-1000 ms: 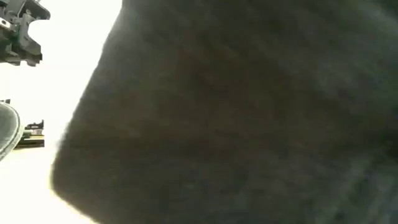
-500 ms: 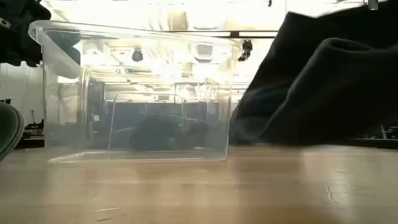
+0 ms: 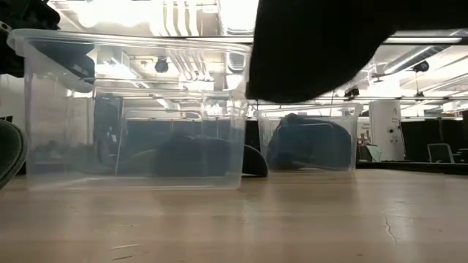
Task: Pick & Place hat
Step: Put the bottom blue cap into the top transparent bin
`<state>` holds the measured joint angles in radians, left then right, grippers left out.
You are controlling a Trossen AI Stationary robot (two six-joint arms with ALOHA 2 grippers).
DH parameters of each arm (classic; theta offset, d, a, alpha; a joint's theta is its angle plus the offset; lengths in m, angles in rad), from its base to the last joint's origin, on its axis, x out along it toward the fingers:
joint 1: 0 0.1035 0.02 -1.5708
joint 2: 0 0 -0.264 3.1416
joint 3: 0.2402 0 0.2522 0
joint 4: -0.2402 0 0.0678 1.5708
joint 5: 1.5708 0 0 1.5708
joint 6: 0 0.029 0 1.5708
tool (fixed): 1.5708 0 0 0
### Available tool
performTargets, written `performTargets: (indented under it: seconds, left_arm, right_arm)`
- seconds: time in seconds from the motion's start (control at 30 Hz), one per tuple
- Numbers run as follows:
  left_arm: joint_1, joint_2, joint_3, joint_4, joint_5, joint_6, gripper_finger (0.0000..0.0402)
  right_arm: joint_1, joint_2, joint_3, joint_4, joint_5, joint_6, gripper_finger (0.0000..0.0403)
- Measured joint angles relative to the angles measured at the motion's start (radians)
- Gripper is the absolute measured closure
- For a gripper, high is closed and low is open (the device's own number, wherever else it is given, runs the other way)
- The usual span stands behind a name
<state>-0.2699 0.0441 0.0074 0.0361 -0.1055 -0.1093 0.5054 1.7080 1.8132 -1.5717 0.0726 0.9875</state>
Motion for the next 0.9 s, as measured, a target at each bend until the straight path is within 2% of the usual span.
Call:
performTargets:
  seconds: [0.13, 0.3, 0.57, 0.8, 0.9]
  left_arm:
    - [0.0, 0.001, 0.0, 0.0, 0.0, 0.0, 0.0402]
    - [0.0, 0.001, 0.0, 0.0, 0.0, 0.0, 0.0402]
    - [0.0, 0.002, 0.0, 0.0, 0.0, 0.0, 0.0402]
    - [0.0, 0.001, 0.0, 0.0, 0.0, 0.0, 0.0402]
    - [0.0, 0.001, 0.0, 0.0, 0.0, 0.0, 0.0402]
  right_arm:
    - [-0.021, -0.043, 0.004, 0.0, -0.032, -0.001, 0.0392]
    - [-0.05, -0.106, 0.01, 0.0, -0.008, -0.021, 0.0392]
    - [-0.11, -0.194, 0.011, 0.0, 0.175, -0.061, 0.0392]
    - [-0.172, -0.229, 0.011, 0.001, 0.167, -0.07, 0.0392]
    - [-0.205, -0.229, 0.011, 0.001, 0.248, -0.11, 0.0392]
